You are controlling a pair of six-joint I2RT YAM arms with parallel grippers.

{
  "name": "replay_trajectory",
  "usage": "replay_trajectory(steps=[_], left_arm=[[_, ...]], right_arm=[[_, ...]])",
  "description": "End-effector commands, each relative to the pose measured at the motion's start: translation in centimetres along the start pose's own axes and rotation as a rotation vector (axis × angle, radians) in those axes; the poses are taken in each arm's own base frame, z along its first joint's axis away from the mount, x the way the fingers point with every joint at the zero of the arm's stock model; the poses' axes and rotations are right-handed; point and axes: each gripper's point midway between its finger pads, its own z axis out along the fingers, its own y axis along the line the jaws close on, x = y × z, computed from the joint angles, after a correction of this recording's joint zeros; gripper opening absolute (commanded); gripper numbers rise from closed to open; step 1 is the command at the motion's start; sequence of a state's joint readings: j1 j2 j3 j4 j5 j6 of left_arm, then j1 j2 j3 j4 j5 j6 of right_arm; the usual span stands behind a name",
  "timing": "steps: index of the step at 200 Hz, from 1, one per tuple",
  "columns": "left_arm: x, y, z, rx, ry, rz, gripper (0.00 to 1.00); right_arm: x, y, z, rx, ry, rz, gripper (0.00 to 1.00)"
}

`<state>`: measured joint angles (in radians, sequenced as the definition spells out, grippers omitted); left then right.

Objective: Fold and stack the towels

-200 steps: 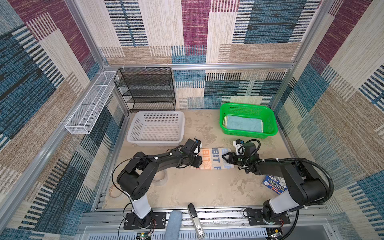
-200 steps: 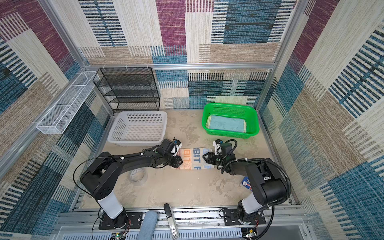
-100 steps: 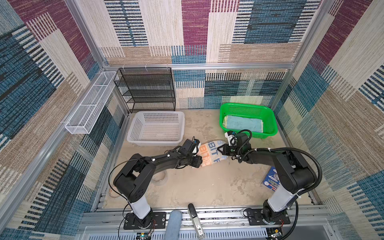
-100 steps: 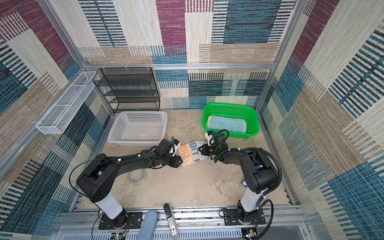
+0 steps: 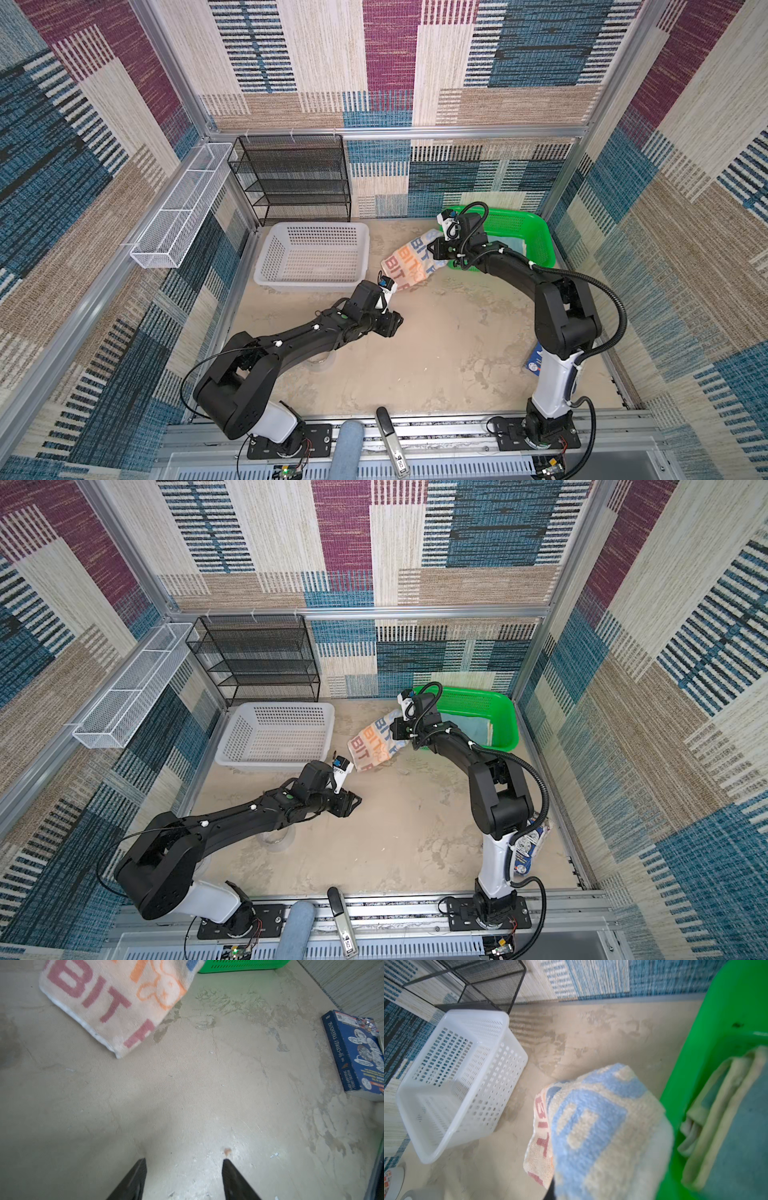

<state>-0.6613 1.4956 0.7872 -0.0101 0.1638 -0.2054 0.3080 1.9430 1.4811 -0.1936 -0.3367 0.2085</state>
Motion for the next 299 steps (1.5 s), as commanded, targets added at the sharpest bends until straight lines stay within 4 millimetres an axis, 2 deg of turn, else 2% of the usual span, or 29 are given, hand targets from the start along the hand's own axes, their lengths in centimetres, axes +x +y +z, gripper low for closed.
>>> replay_trajectory(steps=[1,6,27,44,65,83,115,137,140,160,197,218,246,273,285,299], left_arm=[[-0.4,0.0,-0.1,0.001,-0.014,0.025,0.62],[-0.3,0.1,-0.1,-0.003,-0.013,0.024,0.61],[-0.2,0.3,-0.2,-0.016,-0.012,0.023,0.61],[-0.2,0.5,-0.3,-0.028,-0.011,0.026,0.61],[-0.2,0.7,-0.4,-0.041,-0.007,0.032,0.60],[-0.4,0.6,-0.7,-0.041,-0.012,0.037,0.60],[-1.2,0.3,-1.0,-0.029,-0.041,0.036,0.60],[-1.6,0.0,-1.1,-0.017,-0.055,0.037,0.60],[-1.6,0.0,-1.1,-0.016,-0.057,0.037,0.60],[-1.8,-0.1,-0.9,-0.013,-0.052,0.037,0.60],[-2.2,-0.2,-0.9,-0.010,-0.051,0.040,0.60],[-2.2,-0.2,-0.9,-0.012,-0.050,0.041,0.60],[-2.2,-0.2,-0.9,-0.012,-0.048,0.041,0.60],[-2.2,-0.2,-0.9,-0.013,-0.047,0.038,0.60],[-2.2,-0.1,-1.0,-0.018,-0.048,0.037,0.60],[-2.3,0.2,-1.2,-0.035,-0.053,0.035,0.60]], right_arm=[[-1.7,-1.2,0.0,0.053,0.019,-0.034,0.00],[-2.7,-1.3,-0.1,0.052,0.006,-0.035,0.00],[-4.8,-2.6,-0.6,0.055,-0.011,-0.024,0.00],[-6.6,-3.6,-1.8,0.058,-0.043,-0.023,0.00],[-7.7,-5.4,-3.4,0.080,-0.067,-0.013,0.00],[-8.0,-7.9,-5.0,0.124,-0.077,0.005,0.00],[-7.3,-13.0,-8.0,0.207,-0.108,0.060,0.00],[-6.9,-15.5,-9.9,0.248,-0.141,0.070,0.00],[-6.0,-16.0,-9.8,0.256,-0.127,0.079,0.00],[-4.9,-18.2,-10.5,0.302,-0.118,0.098,0.00],[-2.2,-21.8,-10.3,0.392,-0.075,0.142,0.00],[-1.2,-23.8,-10.3,0.444,-0.068,0.170,0.00],[-0.3,-25.3,-10.1,0.462,-0.064,0.197,0.00],[-0.1,-26.2,-9.9,0.495,-0.059,0.198,0.39],[-0.3,-26.5,-10.4,0.524,-0.067,0.193,0.59],[-0.9,-26.6,-11.1,0.549,-0.081,0.181,0.76]])
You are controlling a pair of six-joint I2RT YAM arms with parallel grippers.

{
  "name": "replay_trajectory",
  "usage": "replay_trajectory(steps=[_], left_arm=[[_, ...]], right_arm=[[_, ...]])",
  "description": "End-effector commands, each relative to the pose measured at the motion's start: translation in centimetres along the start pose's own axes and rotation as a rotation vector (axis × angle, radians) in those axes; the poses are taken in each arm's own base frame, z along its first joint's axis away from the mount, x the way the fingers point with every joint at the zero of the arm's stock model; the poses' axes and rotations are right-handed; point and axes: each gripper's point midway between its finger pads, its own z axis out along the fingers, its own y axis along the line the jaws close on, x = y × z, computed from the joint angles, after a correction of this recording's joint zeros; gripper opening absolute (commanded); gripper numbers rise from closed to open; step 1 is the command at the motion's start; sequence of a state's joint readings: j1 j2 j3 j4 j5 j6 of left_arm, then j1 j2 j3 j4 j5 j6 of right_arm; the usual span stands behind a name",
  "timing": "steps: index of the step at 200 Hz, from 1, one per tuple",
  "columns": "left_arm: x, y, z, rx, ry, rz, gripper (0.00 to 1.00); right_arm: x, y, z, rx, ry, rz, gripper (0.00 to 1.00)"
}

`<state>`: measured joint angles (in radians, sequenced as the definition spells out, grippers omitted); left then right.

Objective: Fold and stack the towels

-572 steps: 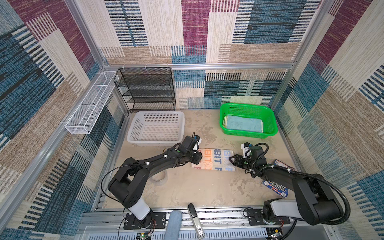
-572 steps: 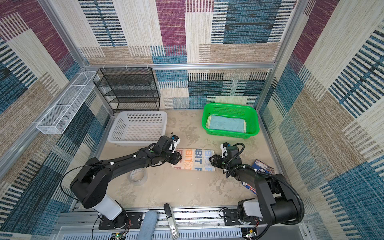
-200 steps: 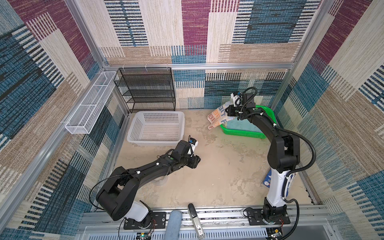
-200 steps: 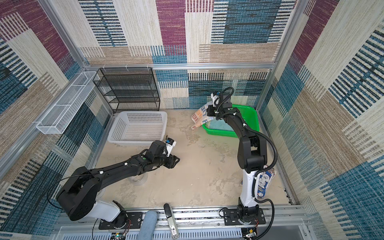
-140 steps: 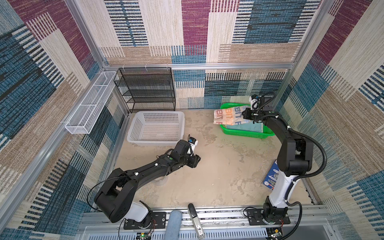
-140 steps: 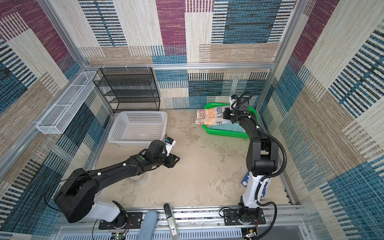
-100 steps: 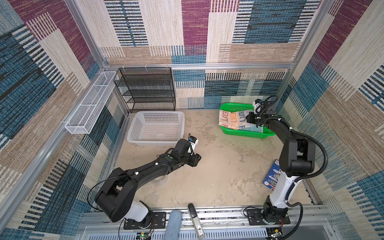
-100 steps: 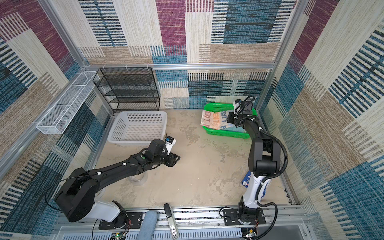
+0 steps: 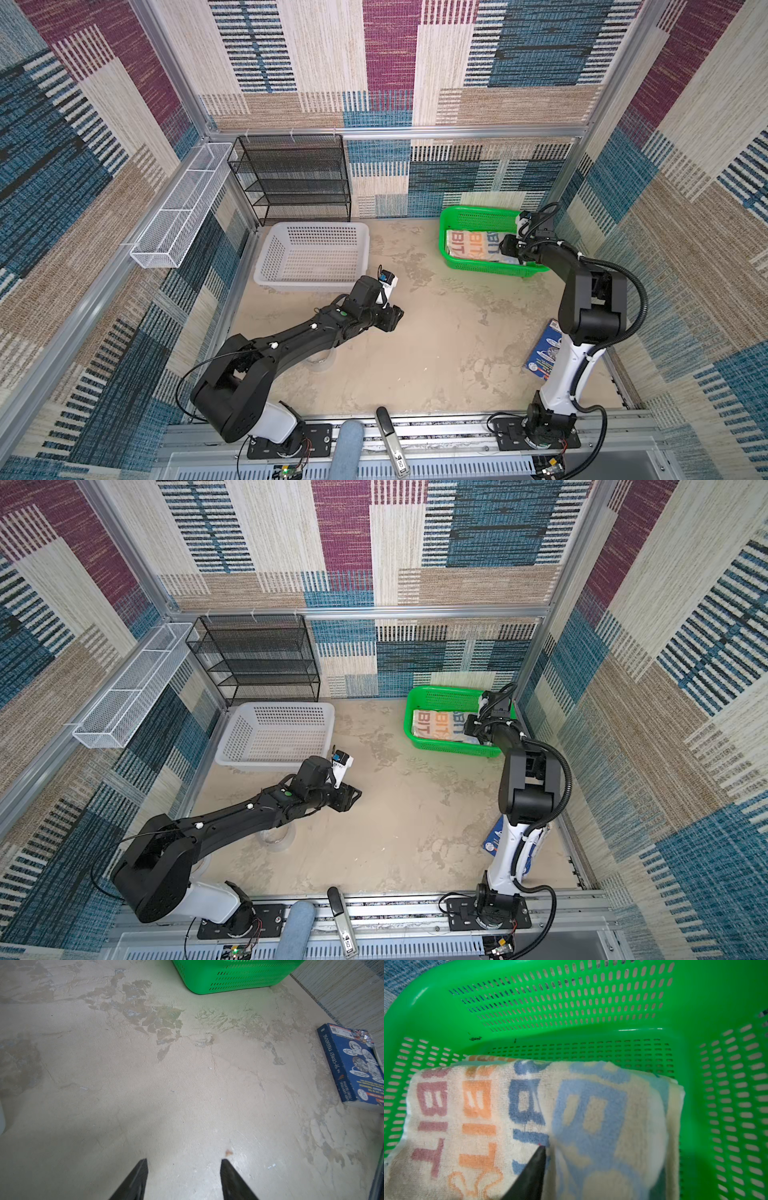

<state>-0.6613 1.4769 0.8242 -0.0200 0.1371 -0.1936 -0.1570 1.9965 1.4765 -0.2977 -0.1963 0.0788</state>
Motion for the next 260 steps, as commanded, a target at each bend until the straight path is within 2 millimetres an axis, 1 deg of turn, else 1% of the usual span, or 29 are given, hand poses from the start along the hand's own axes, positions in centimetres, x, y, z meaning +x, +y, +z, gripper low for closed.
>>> replay_trajectory(steps=[1,5,7,9,12,37,48,52,62,72,91,117,134,153,166,174,184,206,212,222,233,238,241,252,260], left_arm=[[-0.2,0.3,-0.3,-0.019,-0.004,0.016,0.60],[-0.1,0.5,-0.4,-0.028,-0.007,0.016,0.60],[-0.2,0.5,-0.5,-0.031,-0.012,0.015,0.60],[-0.2,0.6,-0.5,-0.036,-0.014,0.014,0.60],[-0.2,0.7,-0.6,-0.042,-0.017,0.012,0.60],[-0.3,2.1,-1.4,-0.123,-0.048,-0.001,0.60],[-0.1,2.7,-1.9,-0.162,-0.049,-0.005,0.61],[-0.1,3.0,-2.1,-0.178,-0.050,-0.006,0.61],[0.0,3.7,-2.6,-0.222,-0.050,-0.009,0.61],[-0.1,4.6,-3.3,-0.278,-0.054,-0.010,0.62],[0.0,6.5,-5.2,-0.397,-0.077,-0.022,0.65],[0.7,8.6,-7.5,-0.508,-0.101,-0.046,0.68],[1.6,10.9,-9.1,-0.617,-0.110,-0.131,0.70],[2.7,13.1,-10.8,-0.730,-0.132,-0.178,0.70],[2.7,14.4,-12.0,-0.796,-0.166,-0.182,0.71],[2.6,15.4,-12.8,-0.847,-0.198,-0.197,0.72],[2.1,16.2,-13.4,-0.869,-0.230,-0.206,0.72],[0.7,17.4,-14.8,-0.937,-0.283,-0.175,0.72],[0.4,17.7,-15.0,-0.951,-0.290,-0.155,0.72],[0.2,18.3,-15.2,-0.975,-0.302,-0.133,0.72],[0.3,19.2,-15.1,-1.003,-0.316,-0.103,0.73],[0.1,19.8,-15.5,-1.029,-0.331,-0.094,0.72],[0.3,20.0,-15.5,-1.042,-0.321,-0.093,0.73],[0.1,21.0,-15.9,-1.082,-0.328,-0.074,0.73],[0.1,21.5,-15.8,-1.089,-0.329,-0.049,0.73]], right_arm=[[-2.2,-0.7,-0.9,0.057,-0.076,-0.020,0.78],[-2.4,-0.8,-1.1,0.063,-0.084,-0.023,0.83],[-2.4,-0.8,-1.2,0.066,-0.085,-0.023,0.88],[-2.5,-0.8,-1.3,0.070,-0.089,-0.026,0.96],[-2.6,-0.9,-1.5,0.076,-0.091,-0.026,0.99],[-3.5,-1.1,-3.3,0.111,-0.131,-0.028,1.00],[-3.5,-1.1,-4.1,0.112,-0.151,-0.026,1.00],[-3.7,-0.8,-4.6,0.107,-0.166,-0.027,1.00],[-3.4,-0.2,-5.3,0.081,-0.180,-0.031,1.00],[-3.2,0.5,-6.5,0.046,-0.205,-0.038,1.00],[-1.8,2.0,-8.4,-0.023,-0.243,-0.046,1.00],[0.7,4.8,-11.1,-0.129,-0.292,-0.079,1.00],[2.6,7.6,-12.7,-0.216,-0.305,-0.119,1.00],[4.9,10.5,-14.1,-0.283,-0.340,-0.180,1.00],[6.6,11.7,-14.7,-0.328,-0.384,-0.225,1.00],[7.4,11.7,-14.8,-0.332,-0.415,-0.231,1.00],[8.1,10.9,-14.5,-0.298,-0.446,-0.233,1.00],[9.5,7.7,-13.4,-0.142,-0.498,-0.238,1.00],[9.8,7.3,-13.2,-0.121,-0.517,-0.255,1.00],[10.5,6.9,-13.0,-0.108,-0.543,-0.273,1.00],[11.0,7.2,-12.7,-0.131,-0.567,-0.293,1.00],[11.1,7.4,-12.6,-0.144,-0.575,-0.296,1.00],[11.2,7.4,-12.4,-0.148,-0.580,-0.296,1.00],[10.7,7.6,-11.8,-0.152,-0.563,-0.297,1.00],[10.4,7.6,-11.7,-0.147,-0.579,-0.302,1.00]])
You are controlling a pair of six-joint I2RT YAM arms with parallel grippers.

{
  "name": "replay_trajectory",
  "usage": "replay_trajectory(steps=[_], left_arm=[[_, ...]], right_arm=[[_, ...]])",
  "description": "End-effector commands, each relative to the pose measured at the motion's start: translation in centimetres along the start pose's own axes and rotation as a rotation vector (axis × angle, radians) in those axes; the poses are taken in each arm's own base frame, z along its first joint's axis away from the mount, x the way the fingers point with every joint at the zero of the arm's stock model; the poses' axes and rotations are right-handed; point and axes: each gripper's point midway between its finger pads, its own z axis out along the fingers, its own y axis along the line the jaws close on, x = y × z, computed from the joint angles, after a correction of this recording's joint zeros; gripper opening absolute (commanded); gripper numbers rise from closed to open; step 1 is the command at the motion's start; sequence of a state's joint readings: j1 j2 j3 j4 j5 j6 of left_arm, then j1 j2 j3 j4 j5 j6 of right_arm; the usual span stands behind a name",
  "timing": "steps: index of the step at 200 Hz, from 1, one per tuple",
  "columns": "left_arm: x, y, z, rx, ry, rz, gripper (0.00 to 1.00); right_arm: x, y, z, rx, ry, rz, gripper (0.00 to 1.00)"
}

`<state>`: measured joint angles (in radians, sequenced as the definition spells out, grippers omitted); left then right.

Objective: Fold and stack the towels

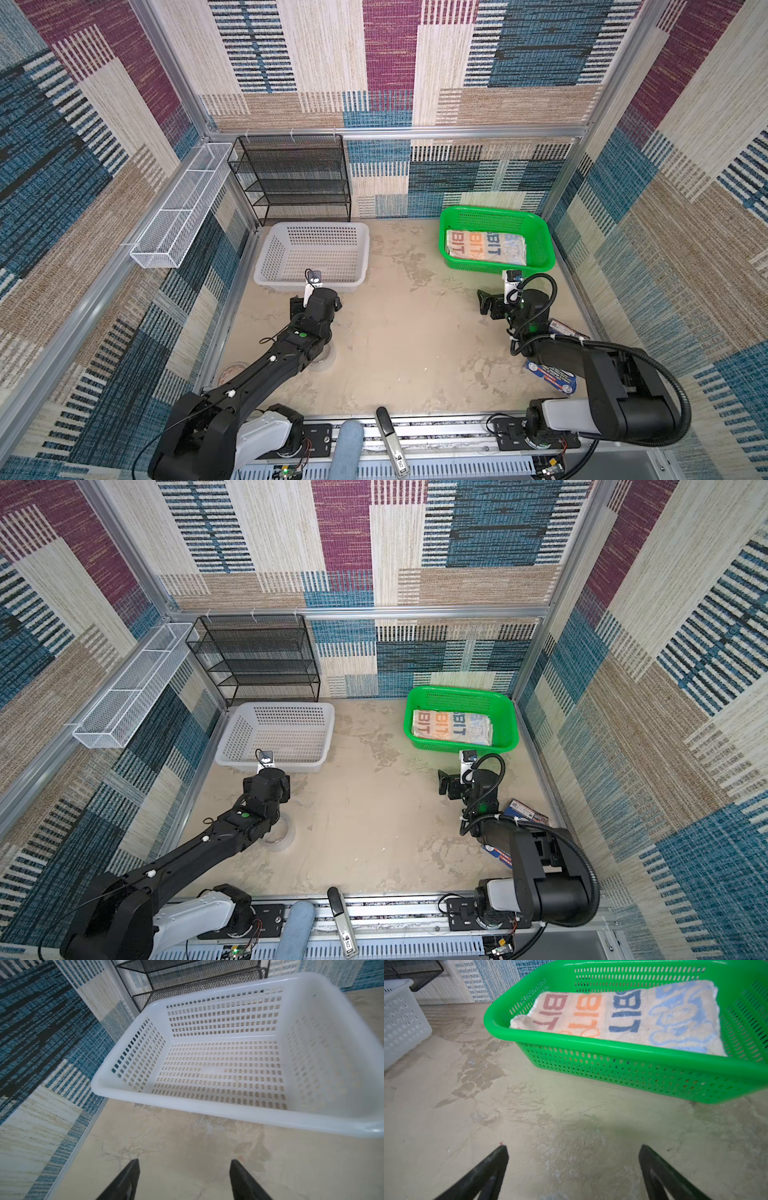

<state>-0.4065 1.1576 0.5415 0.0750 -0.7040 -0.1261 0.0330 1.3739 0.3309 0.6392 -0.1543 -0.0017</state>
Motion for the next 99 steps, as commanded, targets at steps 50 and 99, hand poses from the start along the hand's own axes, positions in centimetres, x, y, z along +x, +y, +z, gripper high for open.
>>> replay_trajectory(steps=[50,99], left_arm=[[-1.0,-0.2,5.2,0.102,-0.177,0.038,0.79],[0.2,-0.6,8.3,0.270,-0.105,-0.055,0.79]], right_arm=[[-5.7,-2.0,-0.7,0.134,-0.316,-0.107,1.00],[-5.0,-2.9,-1.5,0.141,-0.346,-0.063,1.00]])
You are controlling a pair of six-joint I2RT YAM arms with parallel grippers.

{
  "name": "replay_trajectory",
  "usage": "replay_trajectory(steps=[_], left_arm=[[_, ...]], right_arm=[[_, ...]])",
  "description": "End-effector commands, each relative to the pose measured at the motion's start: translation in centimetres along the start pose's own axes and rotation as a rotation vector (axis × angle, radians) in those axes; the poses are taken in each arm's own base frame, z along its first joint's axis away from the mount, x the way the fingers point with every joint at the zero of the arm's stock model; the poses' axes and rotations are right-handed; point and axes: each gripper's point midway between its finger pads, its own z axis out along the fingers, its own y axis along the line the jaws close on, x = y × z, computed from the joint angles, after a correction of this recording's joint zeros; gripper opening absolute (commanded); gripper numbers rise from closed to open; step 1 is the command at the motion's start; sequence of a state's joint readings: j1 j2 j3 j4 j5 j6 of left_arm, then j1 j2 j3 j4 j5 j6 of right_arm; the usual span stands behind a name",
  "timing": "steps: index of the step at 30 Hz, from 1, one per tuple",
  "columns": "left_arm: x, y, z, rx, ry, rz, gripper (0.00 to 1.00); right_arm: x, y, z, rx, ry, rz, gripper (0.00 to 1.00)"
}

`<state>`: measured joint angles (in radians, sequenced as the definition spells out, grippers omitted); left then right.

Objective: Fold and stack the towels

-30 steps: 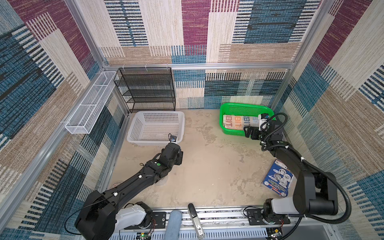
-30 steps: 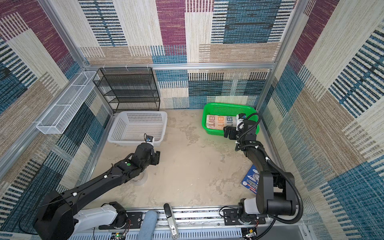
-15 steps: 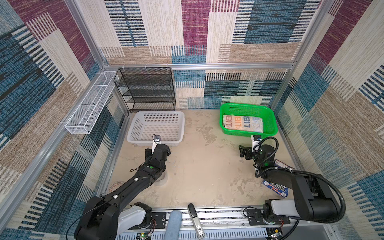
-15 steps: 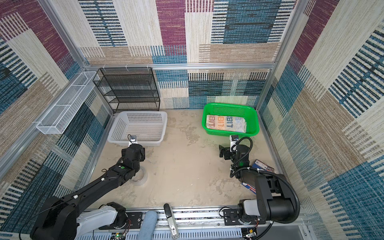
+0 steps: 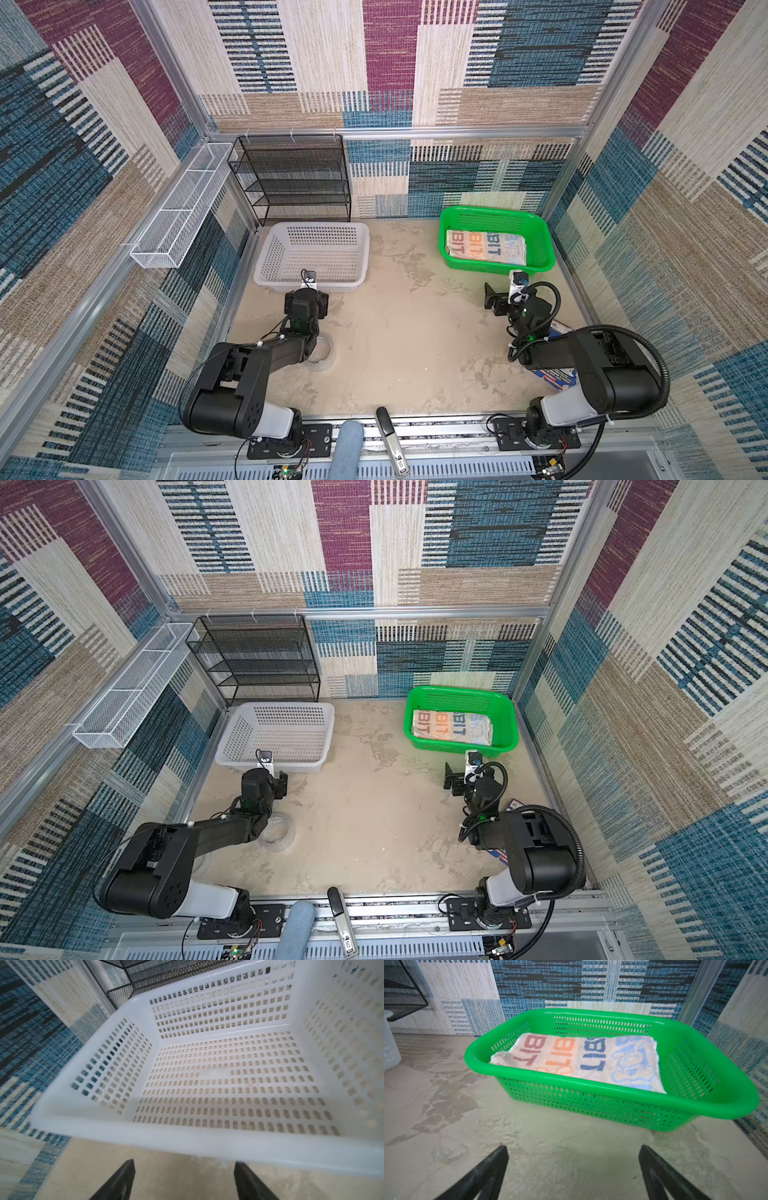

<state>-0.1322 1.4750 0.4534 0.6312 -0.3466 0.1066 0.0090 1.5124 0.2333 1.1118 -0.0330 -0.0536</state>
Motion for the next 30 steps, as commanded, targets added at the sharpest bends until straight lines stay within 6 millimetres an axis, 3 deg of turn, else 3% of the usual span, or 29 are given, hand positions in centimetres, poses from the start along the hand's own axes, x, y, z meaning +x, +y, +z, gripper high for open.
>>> replay_trajectory(steps=[1,3,8,10,11,30], left_arm=[[-1.6,-0.5,0.7,0.152,-0.055,-0.095,0.79],[-0.8,-0.2,0.7,0.188,-0.101,-0.144,0.79],[-1.0,-0.3,0.4,0.206,-0.138,-0.145,0.82],[-0.4,1.6,1.2,0.088,-0.080,-0.202,0.90],[-0.3,2.2,1.4,0.050,-0.063,-0.213,0.99],[-0.3,2.6,1.2,0.027,-0.086,-0.224,0.99]], right_arm=[[-2.5,-0.4,-0.1,0.006,-0.108,0.011,1.00],[-2.6,-0.3,-0.1,0.004,-0.110,0.010,1.00],[-2.5,-0.4,0.0,0.002,-0.107,0.016,1.00],[-2.4,-0.7,0.0,0.006,-0.105,0.023,1.00],[-2.4,-0.7,0.0,0.005,-0.104,0.025,1.00],[-2.4,-0.6,-0.1,0.002,-0.106,0.023,1.00]])
